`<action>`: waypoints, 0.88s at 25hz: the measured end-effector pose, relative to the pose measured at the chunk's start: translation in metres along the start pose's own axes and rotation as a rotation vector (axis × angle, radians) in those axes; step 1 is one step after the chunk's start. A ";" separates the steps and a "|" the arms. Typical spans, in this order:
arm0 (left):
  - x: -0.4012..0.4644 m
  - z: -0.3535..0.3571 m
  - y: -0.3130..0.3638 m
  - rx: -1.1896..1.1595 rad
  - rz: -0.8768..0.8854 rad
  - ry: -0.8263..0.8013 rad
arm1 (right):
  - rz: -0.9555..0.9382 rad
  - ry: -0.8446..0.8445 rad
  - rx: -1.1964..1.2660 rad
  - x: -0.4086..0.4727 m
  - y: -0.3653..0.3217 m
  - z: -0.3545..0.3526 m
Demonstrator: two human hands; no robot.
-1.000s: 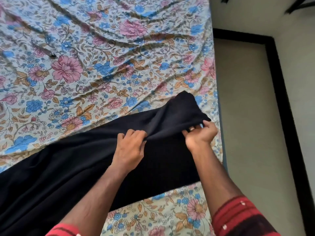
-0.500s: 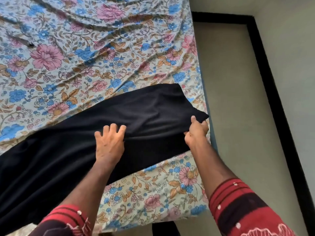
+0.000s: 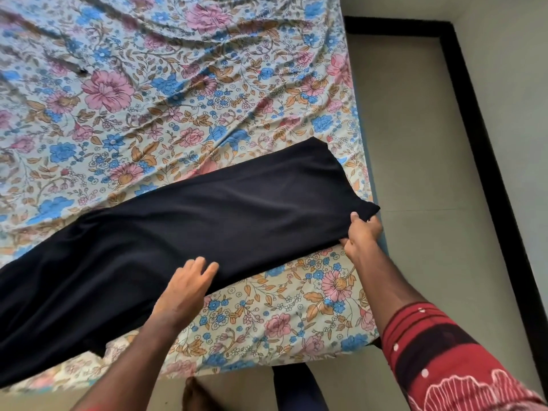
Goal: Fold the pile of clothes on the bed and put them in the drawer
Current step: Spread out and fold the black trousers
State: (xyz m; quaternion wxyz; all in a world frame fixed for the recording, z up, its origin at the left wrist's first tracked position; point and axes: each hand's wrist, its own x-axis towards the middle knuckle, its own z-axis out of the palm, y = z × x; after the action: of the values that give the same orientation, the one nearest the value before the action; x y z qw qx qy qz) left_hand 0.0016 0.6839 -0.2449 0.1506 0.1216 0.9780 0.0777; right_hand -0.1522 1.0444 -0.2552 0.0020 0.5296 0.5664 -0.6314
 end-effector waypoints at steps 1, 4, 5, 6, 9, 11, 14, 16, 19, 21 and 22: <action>-0.004 0.004 0.001 -0.048 -0.023 -0.064 | 0.004 0.026 -0.030 -0.001 0.008 -0.003; -0.005 0.006 0.004 -0.172 -0.107 -0.172 | -0.067 0.161 -0.196 0.000 0.021 -0.008; -0.006 0.004 0.004 -0.203 -0.129 -0.173 | -0.090 0.188 -0.251 -0.003 0.019 -0.009; -0.006 0.000 0.004 -0.206 -0.130 -0.159 | -0.115 0.212 -0.326 -0.010 0.015 -0.009; -0.003 -0.007 0.001 -0.183 -0.141 -0.133 | -0.373 0.279 -0.838 -0.036 0.006 -0.003; 0.002 -0.012 0.000 -0.196 -0.164 -0.163 | -0.606 0.220 -1.064 -0.058 0.013 0.011; 0.001 -0.027 0.001 -0.224 -0.190 -0.163 | -0.812 -0.014 -1.163 -0.092 0.044 0.038; -0.004 -0.040 -0.007 -0.226 -0.212 -0.147 | -0.833 -0.177 -1.195 -0.120 0.067 0.059; -0.034 -0.053 -0.041 -0.220 -0.332 -0.098 | -0.872 -0.430 -1.296 -0.180 0.103 0.098; -0.058 -0.052 -0.070 -0.229 -0.399 -0.092 | -0.941 -0.544 -1.358 -0.216 0.123 0.127; -0.070 -0.049 -0.087 -0.233 -0.423 -0.088 | -0.987 -0.612 -1.382 -0.234 0.134 0.140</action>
State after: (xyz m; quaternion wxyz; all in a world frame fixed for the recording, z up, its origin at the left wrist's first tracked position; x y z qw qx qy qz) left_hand 0.0328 0.5769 -0.1957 0.2192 -0.1009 0.9586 0.1515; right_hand -0.0621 0.7568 -0.2219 0.1995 -0.0841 0.9571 -0.1926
